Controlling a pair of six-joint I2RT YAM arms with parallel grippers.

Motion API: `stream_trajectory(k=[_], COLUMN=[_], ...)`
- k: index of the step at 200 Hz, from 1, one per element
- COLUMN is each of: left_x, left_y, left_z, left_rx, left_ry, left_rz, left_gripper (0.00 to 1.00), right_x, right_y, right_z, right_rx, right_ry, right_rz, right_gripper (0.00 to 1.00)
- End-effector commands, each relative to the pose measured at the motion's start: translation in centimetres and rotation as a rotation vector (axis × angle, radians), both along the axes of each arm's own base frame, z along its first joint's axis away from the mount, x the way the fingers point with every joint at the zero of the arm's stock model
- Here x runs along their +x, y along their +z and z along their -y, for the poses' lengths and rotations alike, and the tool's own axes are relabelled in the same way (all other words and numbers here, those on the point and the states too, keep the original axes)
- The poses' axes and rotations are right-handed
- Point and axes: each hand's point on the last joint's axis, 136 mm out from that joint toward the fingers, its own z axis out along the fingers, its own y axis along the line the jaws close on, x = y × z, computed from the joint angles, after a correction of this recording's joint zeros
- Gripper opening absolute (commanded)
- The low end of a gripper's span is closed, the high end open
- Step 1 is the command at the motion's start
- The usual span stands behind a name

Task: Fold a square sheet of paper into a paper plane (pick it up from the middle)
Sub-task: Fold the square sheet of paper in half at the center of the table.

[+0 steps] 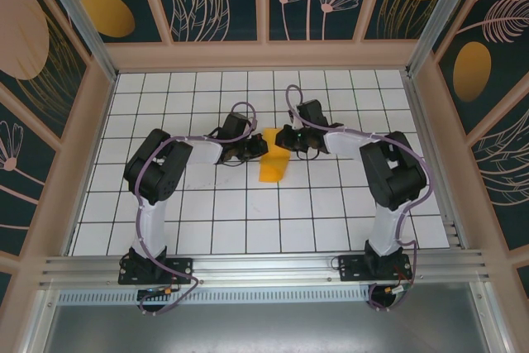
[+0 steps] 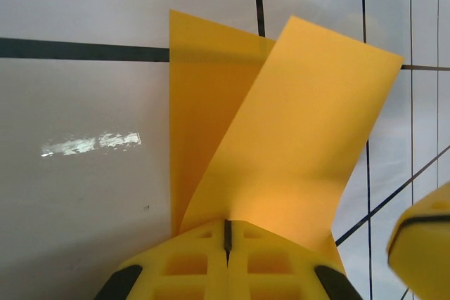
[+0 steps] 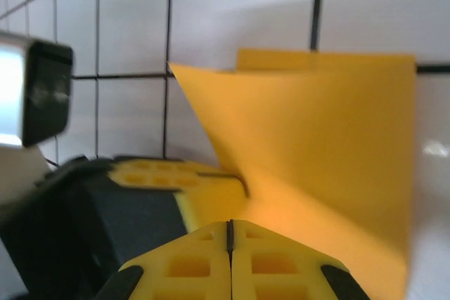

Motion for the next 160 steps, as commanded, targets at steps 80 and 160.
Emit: stream_trajectory(k=[80,160], left_x=[-5.6,-6.0], left_y=[-10.9,-11.3], left_z=[-7.1,-7.3], left_rx=[0.341,0.341], left_ry=[0.085,0.082], left_rz=[-0.247,-0.255], left_gripper=[0.02,0.02], right_x=[0.7,2.6], right_y=[-6.6,-1.0], right_z=[5.2,3.5], right_rx=[-0.052,0.028], right_ry=[-0.159,-0.154], right_rz=[-0.116,0.046], right_gripper=[0.04,0.05])
